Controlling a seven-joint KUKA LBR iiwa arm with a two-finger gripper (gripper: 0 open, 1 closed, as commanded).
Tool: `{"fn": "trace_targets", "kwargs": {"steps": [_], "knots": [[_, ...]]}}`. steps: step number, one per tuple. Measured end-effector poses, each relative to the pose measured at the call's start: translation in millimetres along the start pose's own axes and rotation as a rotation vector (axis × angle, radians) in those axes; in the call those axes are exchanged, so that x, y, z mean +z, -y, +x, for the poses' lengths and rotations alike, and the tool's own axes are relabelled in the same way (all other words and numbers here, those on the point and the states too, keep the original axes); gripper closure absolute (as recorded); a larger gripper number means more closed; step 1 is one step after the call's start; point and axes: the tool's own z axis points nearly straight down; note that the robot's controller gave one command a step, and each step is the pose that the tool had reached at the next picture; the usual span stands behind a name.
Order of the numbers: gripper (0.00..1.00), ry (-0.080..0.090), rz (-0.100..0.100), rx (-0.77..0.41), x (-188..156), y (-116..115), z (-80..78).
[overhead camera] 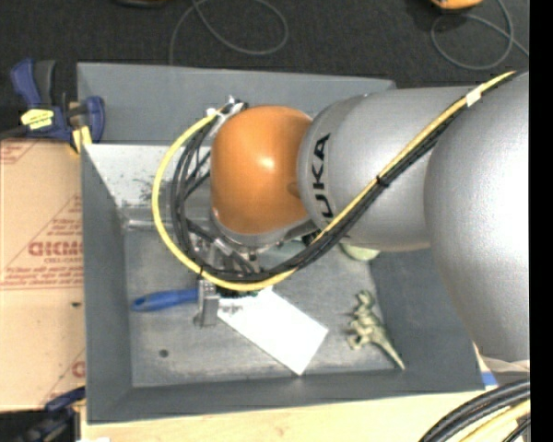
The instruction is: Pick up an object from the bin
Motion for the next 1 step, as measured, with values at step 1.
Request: {"fn": "trace_targets", "kwargs": {"steps": [1], "knots": [[0.0,0.008,-0.001,0.004,-4.8,0.9,-2.0]]}}
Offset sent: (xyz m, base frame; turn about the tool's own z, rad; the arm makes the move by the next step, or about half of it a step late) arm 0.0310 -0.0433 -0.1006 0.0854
